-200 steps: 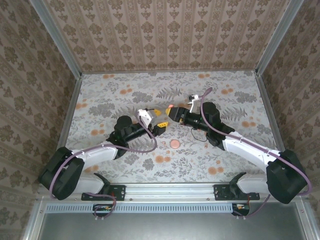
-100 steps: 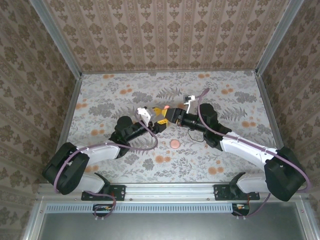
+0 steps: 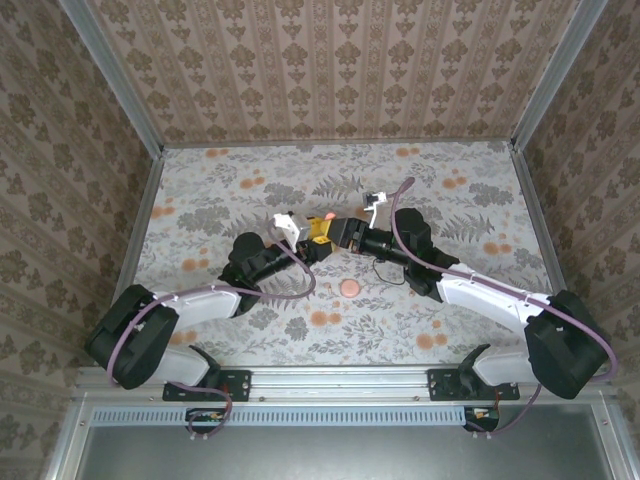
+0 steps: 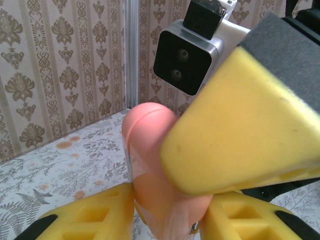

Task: Insert wireless bluetooth earbuds into charging case

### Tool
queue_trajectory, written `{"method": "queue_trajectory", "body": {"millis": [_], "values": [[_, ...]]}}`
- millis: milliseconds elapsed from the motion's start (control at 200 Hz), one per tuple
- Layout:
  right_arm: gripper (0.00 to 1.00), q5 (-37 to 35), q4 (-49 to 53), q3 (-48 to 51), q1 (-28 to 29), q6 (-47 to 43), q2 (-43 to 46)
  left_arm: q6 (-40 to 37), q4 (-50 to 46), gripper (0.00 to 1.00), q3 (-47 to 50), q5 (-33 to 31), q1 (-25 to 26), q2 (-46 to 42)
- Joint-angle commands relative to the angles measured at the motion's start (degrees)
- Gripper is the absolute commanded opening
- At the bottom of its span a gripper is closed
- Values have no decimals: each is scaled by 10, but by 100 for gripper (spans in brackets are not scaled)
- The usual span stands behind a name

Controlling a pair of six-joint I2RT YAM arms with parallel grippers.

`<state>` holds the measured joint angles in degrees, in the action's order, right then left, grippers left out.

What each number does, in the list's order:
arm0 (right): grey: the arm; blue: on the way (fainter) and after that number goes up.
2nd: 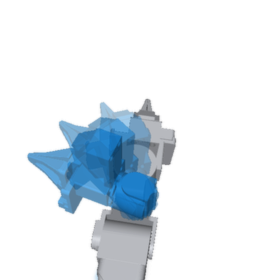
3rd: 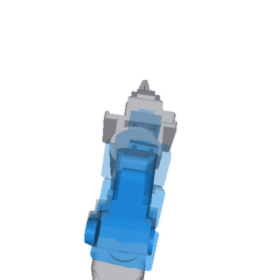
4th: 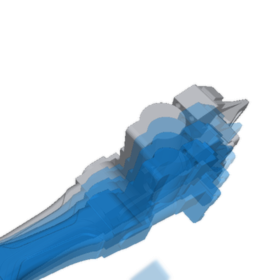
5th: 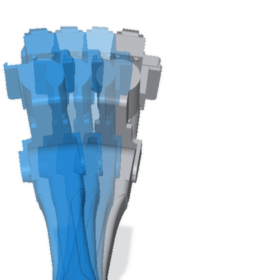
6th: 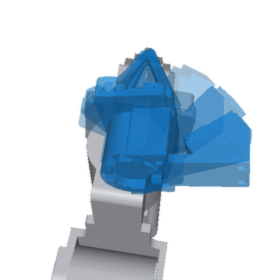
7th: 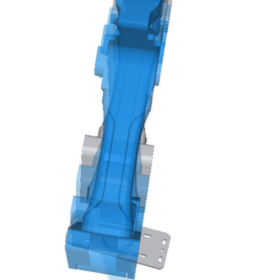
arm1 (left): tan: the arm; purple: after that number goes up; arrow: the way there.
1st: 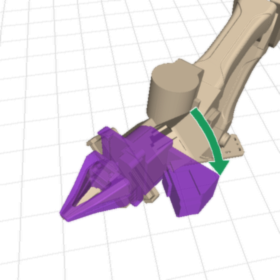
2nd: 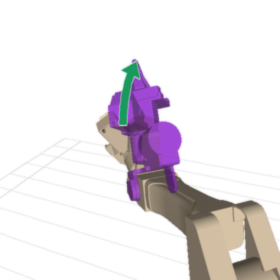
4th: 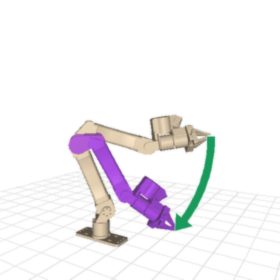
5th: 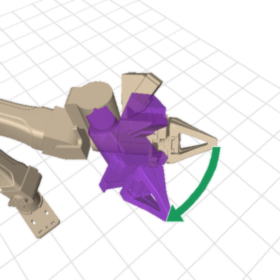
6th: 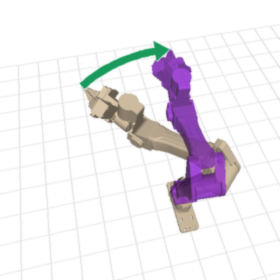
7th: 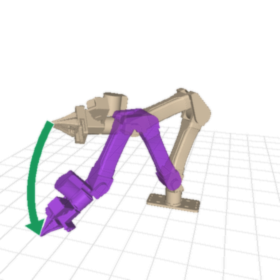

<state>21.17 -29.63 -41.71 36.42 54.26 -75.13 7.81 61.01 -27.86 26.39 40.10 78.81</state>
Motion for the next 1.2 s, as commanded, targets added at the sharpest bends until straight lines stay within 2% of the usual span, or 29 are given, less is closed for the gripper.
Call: {"method": "queue_trajectory", "body": {"millis": [0,250,400,500,600,755,1020,1195], "values": [[49,-3,4,5,7,-6,3,24,4,33,-25,34,5,-9],[50,-10,18,6,8,-17,11,31,-21,26,-17,33,7,-36],[75,-40,99,-10,8,-82,60,15,-63,21,-18,43,5,-55],[81,-60,175,-18,5,-167,104,7,-87,20,-16,57,3,-63],[83,-52,198,-6,-5,-259,148,23,-82,20,-17,85,-6,-63],[82,40,214,3,-46,-413,188,51,-70,20,-25,154,-18,-62],[73,267,305,-48,-125,-662,163,73,-62,21,-33,226,-25,-74],[68,344,344,-84,-135,-739,127,73,-64,21,-30,246,-27,-95]]}}
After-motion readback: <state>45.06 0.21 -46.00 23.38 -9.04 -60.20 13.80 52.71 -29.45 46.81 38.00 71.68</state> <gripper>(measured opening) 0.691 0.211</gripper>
